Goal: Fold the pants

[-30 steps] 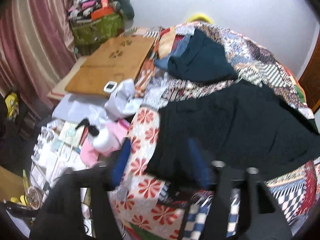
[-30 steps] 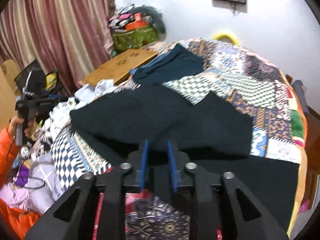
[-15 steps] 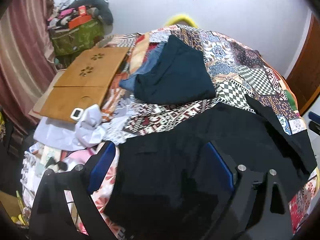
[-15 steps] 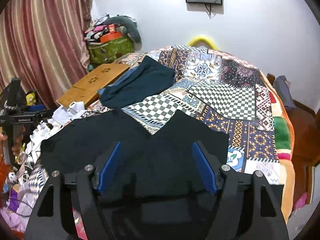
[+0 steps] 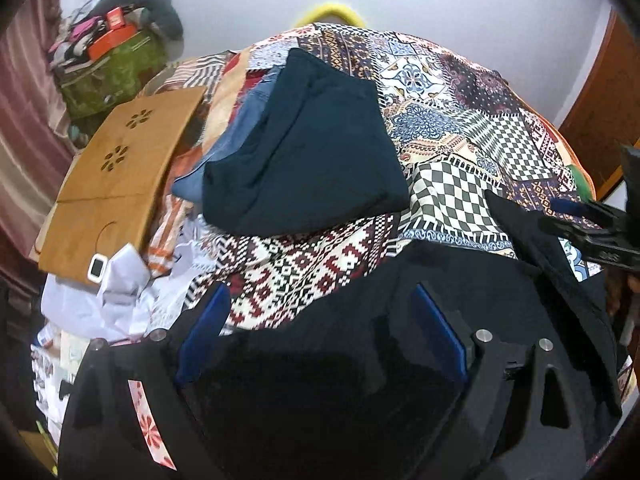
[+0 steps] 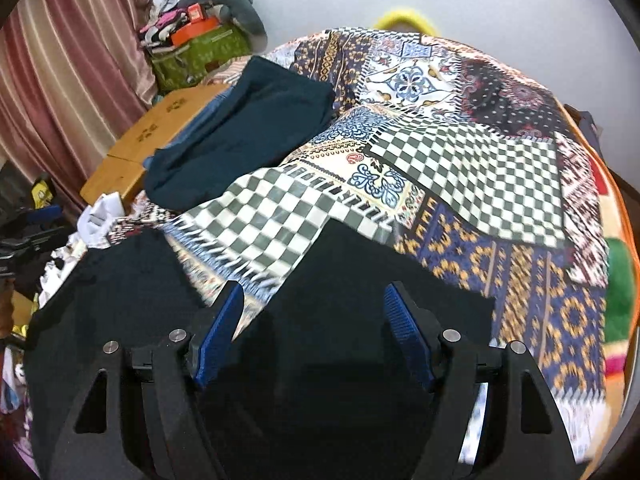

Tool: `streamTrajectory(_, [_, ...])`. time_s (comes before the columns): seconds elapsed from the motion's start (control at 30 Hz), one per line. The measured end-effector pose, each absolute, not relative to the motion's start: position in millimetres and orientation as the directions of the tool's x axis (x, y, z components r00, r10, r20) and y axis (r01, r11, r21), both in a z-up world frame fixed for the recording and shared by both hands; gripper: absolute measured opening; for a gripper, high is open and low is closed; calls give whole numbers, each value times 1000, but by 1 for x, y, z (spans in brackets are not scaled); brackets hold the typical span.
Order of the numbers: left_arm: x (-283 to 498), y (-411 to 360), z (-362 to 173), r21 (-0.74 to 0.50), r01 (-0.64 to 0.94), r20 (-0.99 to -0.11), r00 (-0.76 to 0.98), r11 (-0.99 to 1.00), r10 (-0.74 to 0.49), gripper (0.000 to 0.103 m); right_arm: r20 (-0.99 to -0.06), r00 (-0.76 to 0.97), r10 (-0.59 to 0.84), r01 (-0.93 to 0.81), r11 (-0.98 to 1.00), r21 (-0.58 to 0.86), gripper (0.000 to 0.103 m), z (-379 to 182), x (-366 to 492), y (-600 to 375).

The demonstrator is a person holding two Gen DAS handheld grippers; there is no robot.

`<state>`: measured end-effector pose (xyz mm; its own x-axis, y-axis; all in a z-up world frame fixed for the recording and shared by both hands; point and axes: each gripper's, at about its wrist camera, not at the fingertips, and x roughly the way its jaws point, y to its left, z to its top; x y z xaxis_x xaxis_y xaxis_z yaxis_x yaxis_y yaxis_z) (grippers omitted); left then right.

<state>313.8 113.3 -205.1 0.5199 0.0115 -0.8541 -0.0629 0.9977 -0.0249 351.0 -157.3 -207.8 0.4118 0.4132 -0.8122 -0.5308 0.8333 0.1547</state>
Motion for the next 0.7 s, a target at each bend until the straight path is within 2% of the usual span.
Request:
streamTrajectory(0.27, [336,104,-227,13,-35,-871,490,999,29,92,-860,358,362,-548,828,120,67,-243,401,-135])
streamTrajectory(0.33, [337,103,-231,7,-33,-876,481,999,22,92,-876,345,337,-540,835,108,57,-253,409,-132])
streamTrajectory(0.43, [337,102,-235,3,-33,-881,473,999,18,92,-869,326,373,-507,844,172,47,-264,416,-138])
streamTrajectory(0.5, [337,99,-236,7,-28,-882,471,1000,19,92,-856,354,376,-492,854,172,26,-263,415,-145])
streamTrajectory(0.57, [337,97,-238,16,-21,-885,465,1000,24,92,-854,364,373,-477,861,173,13,-263,416,-151])
streamTrajectory(0.7, [332,88,-243,19,-2,-899,437,1000,18,92,-846,379,376,-461,869,180,9,-254,411,-163])
